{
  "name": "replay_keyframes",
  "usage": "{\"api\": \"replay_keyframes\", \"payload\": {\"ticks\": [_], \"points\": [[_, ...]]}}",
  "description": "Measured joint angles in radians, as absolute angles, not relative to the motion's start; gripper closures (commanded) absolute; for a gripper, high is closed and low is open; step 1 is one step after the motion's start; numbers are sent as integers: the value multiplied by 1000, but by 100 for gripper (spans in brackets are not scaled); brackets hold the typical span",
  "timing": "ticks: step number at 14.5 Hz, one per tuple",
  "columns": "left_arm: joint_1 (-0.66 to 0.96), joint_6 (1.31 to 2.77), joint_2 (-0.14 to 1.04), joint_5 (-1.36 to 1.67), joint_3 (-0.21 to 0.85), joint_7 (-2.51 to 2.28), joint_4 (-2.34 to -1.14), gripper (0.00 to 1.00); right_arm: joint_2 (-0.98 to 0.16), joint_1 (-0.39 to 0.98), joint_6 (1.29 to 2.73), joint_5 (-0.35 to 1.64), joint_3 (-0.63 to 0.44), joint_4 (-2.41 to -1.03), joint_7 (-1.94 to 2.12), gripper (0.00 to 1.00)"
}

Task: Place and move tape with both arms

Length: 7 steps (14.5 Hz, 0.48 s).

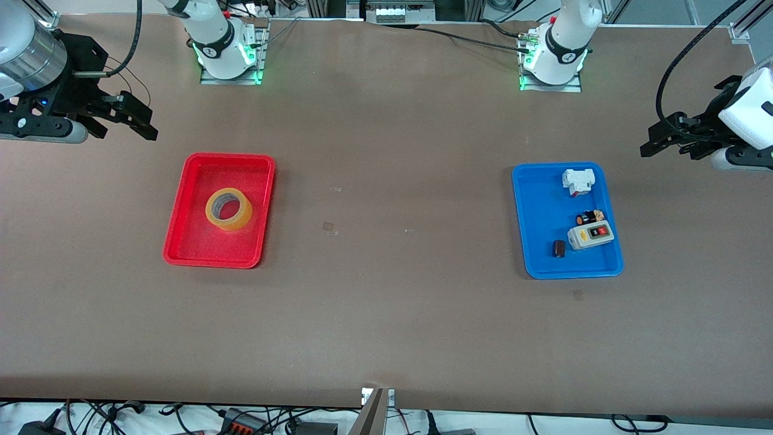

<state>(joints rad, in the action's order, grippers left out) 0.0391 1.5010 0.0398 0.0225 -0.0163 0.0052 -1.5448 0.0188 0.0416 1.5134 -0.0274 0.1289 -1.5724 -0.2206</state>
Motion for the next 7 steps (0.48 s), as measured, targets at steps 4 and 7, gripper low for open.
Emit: {"api": "replay_keyframes", "payload": {"ticks": [4,7], "points": [[32,1501,42,9,-18,5,-1545,0,19,38,1515,-27,121,-1572,-219,1],[31,1501,43,0,-18,5,-1544,0,19,30,1519,-27,92,-1567,-198,1]]}}
